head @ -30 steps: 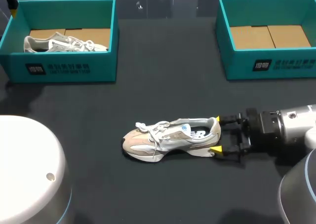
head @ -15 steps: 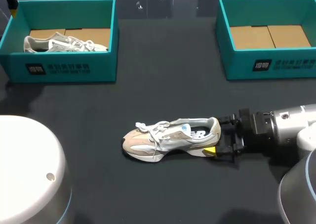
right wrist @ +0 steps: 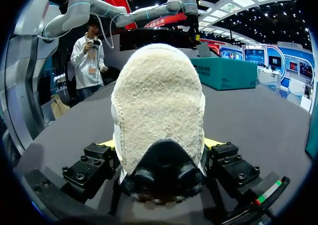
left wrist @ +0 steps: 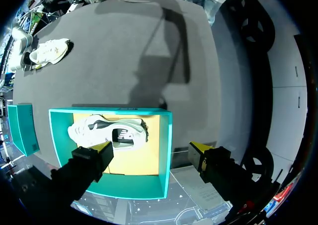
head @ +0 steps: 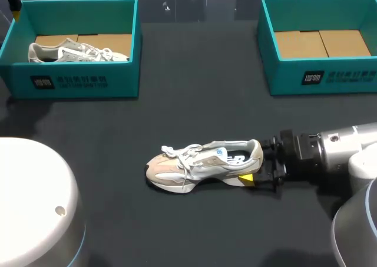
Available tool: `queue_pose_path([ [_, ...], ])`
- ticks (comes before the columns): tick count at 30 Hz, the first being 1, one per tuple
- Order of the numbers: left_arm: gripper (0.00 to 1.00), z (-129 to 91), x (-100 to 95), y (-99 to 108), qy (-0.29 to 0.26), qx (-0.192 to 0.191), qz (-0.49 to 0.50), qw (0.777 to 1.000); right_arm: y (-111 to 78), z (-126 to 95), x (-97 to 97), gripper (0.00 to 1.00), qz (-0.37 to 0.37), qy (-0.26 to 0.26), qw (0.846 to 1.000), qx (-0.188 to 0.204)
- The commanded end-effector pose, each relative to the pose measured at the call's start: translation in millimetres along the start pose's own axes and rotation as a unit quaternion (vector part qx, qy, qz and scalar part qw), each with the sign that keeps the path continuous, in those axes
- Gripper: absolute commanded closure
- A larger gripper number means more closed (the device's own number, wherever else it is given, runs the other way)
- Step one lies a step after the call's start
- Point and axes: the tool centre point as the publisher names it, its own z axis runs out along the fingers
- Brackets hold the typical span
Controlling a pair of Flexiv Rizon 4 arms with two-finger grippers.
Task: Take the shoe out of the shoebox, open the shoe tongue, remove and reinsert the insole, then place the shoe into the shoebox
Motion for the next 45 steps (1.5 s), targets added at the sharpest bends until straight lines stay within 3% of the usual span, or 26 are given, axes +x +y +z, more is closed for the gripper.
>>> queue_pose_path([
  [1, 0.0, -0.8, 0.2, 0.2, 0.001, 0.0, 0.0, 1.0, -2.5, 6.4, -1.7, 0.74, 0.002, 0.001, 1.0, 0.001],
  [2, 0.0, -0.8, 0.2, 0.2, 0.001, 0.0, 0.0, 1.0, -2.8, 6.7, -2.0, 0.84, 0.003, 0.002, 1.0, 0.0],
  [3, 0.0, -0.8, 0.2, 0.2, 0.001, 0.0, 0.0, 1.0, -2.8, 7.1, -2.1, 1.0, 0.003, 0.002, 1.0, 0.0],
  [40, 0.0, -0.8, 0.2, 0.2, 0.001, 0.0, 0.0, 1.0, -1.0, 6.4, -4.2, 1.0, 0.0, 0.006, 1.0, 0.001],
  [43, 0.0, -2.5, -15.9, -9.8, 0.026, 0.022, -0.098, 0.995, -1.0, 6.4, -4.2, 1.0, 0.0, 0.006, 1.0, 0.001],
  [45, 0.0, -3.5, -26.2, -20.5, 0.039, 0.056, -0.177, 0.982, -1.0, 6.4, -4.2, 1.0, 0.0, 0.006, 1.0, 0.001],
])
